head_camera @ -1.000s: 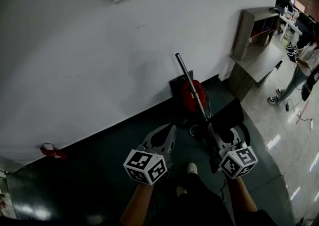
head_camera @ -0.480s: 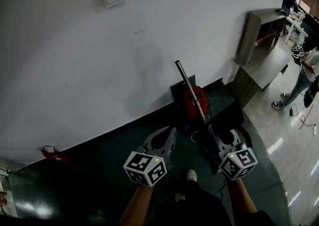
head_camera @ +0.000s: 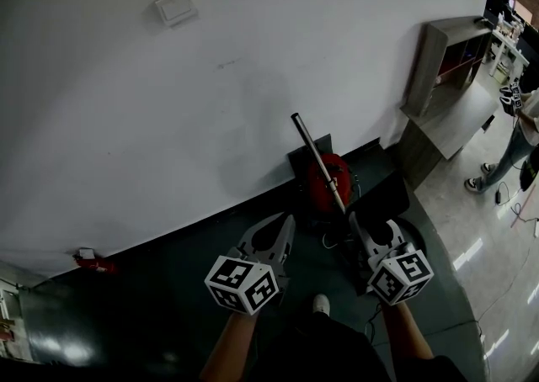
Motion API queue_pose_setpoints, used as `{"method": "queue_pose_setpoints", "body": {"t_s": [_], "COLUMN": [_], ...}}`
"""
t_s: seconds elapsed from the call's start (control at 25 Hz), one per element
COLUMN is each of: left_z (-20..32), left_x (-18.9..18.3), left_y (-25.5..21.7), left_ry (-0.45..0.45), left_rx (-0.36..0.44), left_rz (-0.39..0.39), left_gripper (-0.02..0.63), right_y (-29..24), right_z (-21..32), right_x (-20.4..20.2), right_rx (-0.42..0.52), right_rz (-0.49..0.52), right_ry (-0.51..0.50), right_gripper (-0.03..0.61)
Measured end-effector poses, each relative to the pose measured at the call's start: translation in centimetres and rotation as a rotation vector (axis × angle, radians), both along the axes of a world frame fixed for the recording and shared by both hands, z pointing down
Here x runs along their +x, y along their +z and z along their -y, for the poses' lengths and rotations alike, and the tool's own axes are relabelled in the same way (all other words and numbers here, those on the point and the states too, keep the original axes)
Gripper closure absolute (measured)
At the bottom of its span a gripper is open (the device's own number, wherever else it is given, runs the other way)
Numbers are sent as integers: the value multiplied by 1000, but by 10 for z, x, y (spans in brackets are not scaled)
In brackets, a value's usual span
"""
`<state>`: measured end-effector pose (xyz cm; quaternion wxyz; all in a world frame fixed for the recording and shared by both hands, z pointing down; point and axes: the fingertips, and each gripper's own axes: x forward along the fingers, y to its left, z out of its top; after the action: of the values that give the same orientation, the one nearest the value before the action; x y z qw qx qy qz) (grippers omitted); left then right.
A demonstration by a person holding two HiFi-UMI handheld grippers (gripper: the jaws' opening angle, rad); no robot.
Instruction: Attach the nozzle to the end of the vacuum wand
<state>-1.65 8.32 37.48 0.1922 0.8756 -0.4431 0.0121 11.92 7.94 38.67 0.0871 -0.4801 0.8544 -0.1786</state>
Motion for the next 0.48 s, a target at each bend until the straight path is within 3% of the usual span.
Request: {"method": "queue_pose_setpoints", "body": {"t_s": [0.48], "left_z": [17], "left_x": [0], "left_y": [11], "left_ry": [-25], "left_rx": [-24], "left_rz": [11], "left_gripper": [609], "right_y": [11], "right_z": [19], "right_x": [-1], "right_rx": [-20], "right_rz": [15], "right_ry": [-24], "right_gripper": [488]}}
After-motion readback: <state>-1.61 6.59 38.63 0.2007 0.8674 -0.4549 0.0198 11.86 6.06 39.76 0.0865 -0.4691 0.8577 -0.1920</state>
